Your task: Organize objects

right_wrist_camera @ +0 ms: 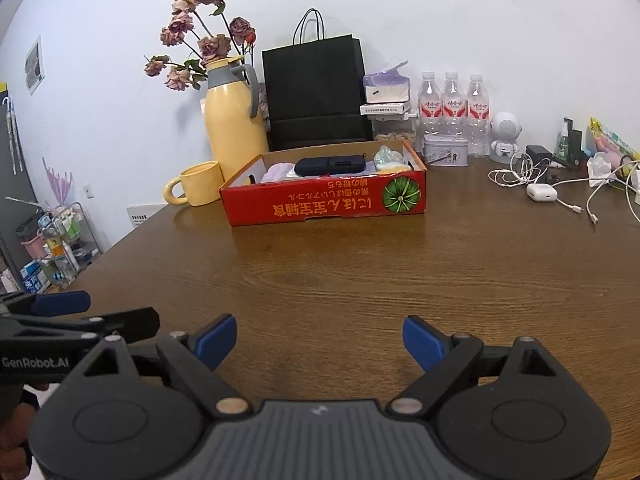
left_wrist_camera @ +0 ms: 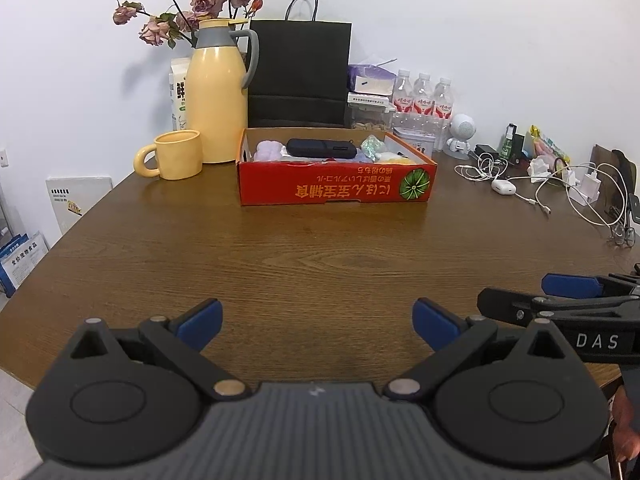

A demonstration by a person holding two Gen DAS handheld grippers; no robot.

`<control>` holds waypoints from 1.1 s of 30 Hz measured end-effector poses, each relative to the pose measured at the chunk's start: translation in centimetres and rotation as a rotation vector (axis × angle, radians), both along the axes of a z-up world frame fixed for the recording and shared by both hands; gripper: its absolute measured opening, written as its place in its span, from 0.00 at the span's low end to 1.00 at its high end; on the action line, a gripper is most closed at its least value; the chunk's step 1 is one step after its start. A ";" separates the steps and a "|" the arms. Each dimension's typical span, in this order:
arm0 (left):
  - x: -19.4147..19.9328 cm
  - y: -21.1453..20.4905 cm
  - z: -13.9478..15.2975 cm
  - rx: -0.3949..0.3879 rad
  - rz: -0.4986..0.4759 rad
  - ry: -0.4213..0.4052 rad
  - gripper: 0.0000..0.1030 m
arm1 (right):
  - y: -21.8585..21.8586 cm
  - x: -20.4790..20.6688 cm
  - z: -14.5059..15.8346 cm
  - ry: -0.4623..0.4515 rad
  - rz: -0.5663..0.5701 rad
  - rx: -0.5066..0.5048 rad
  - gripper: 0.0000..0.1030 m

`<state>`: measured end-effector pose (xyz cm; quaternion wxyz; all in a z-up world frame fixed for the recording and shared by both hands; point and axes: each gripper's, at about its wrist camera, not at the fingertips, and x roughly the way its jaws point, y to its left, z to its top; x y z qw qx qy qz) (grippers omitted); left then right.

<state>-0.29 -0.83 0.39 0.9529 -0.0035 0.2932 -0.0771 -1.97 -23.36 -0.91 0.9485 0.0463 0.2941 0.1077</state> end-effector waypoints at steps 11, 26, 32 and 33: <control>0.0 0.0 -0.1 0.000 -0.007 -0.001 1.00 | 0.0 0.0 0.1 -0.004 -0.005 0.000 0.87; -0.1 -0.1 -0.1 -0.001 -0.006 0.003 1.00 | -0.1 0.1 -0.2 0.015 0.004 -0.013 0.87; -0.1 -0.2 -0.1 0.002 -0.006 0.005 1.00 | -0.1 0.1 -0.2 0.023 0.008 -0.021 0.87; -0.1 -0.2 -0.2 0.006 -0.004 0.008 1.00 | 0.0 0.1 -0.3 0.025 0.010 -0.024 0.87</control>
